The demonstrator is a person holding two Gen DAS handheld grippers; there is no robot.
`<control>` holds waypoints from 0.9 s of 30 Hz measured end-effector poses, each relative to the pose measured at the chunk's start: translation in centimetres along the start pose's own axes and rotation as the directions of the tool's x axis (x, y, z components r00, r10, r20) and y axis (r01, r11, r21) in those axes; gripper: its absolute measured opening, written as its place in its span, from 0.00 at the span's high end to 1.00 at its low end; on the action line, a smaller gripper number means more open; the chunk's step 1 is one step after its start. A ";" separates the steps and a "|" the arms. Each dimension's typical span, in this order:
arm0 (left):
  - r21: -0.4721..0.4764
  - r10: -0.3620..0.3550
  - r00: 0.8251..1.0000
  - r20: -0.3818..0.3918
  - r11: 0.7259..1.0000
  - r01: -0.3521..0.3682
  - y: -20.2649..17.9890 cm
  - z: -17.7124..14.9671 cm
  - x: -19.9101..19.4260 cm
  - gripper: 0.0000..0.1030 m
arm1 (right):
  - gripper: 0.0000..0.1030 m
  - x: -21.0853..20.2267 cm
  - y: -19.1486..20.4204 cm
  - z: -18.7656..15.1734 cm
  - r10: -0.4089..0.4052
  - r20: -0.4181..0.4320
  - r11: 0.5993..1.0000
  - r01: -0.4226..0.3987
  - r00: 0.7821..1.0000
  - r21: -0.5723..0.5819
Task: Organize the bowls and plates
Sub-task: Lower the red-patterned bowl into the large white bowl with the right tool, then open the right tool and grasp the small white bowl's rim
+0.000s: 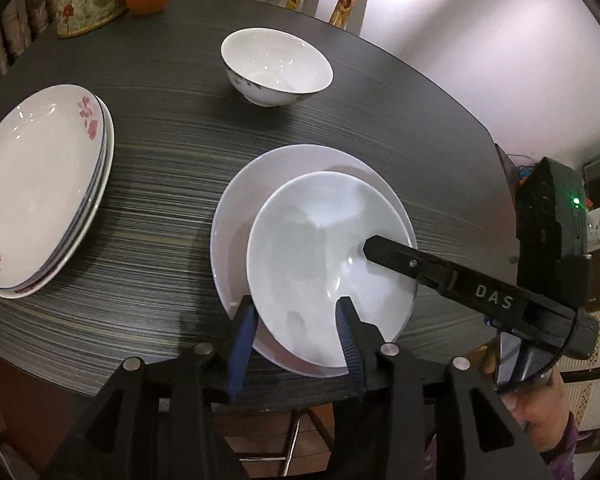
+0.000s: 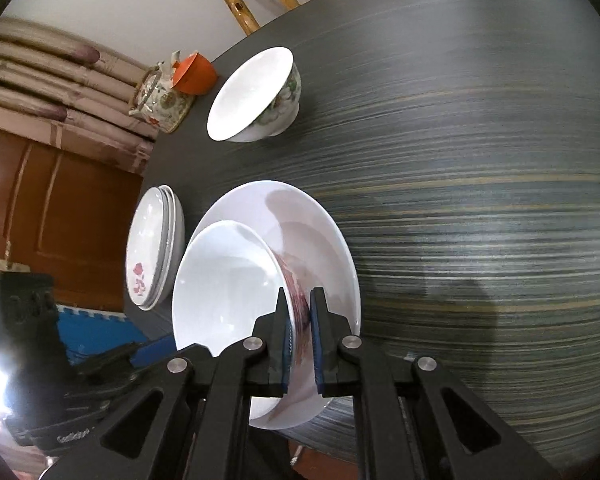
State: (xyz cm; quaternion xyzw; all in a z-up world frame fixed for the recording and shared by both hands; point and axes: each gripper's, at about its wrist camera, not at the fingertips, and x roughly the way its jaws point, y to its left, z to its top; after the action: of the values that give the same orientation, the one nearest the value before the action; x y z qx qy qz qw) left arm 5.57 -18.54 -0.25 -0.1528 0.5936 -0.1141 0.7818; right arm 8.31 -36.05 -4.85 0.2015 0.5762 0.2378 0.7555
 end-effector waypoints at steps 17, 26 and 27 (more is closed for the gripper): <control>-0.120 -0.021 0.997 0.075 0.992 0.030 4.4 0.3 -3.9 0.53 | 0.78 -2.6 -0.3 0.6 0.007 0.088 1.000 -0.004 0.996 -0.031; -0.073 -0.040 0.990 0.137 0.996 0.050 3.3 3.1 -3.7 0.53 | 0.78 -5.2 -0.6 4.3 0.130 0.144 0.991 -0.129 0.981 -0.015; -0.065 -0.039 0.989 0.141 0.997 0.048 3.2 3.6 -3.5 0.53 | 0.78 -5.2 -0.6 4.8 0.140 0.142 0.990 -0.140 0.980 -0.014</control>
State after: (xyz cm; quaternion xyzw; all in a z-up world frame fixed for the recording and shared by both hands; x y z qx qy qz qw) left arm 8.09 -13.95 2.62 -0.2000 0.5374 -0.0998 0.8132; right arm 11.84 -39.79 0.08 0.2569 0.5046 0.2764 0.7766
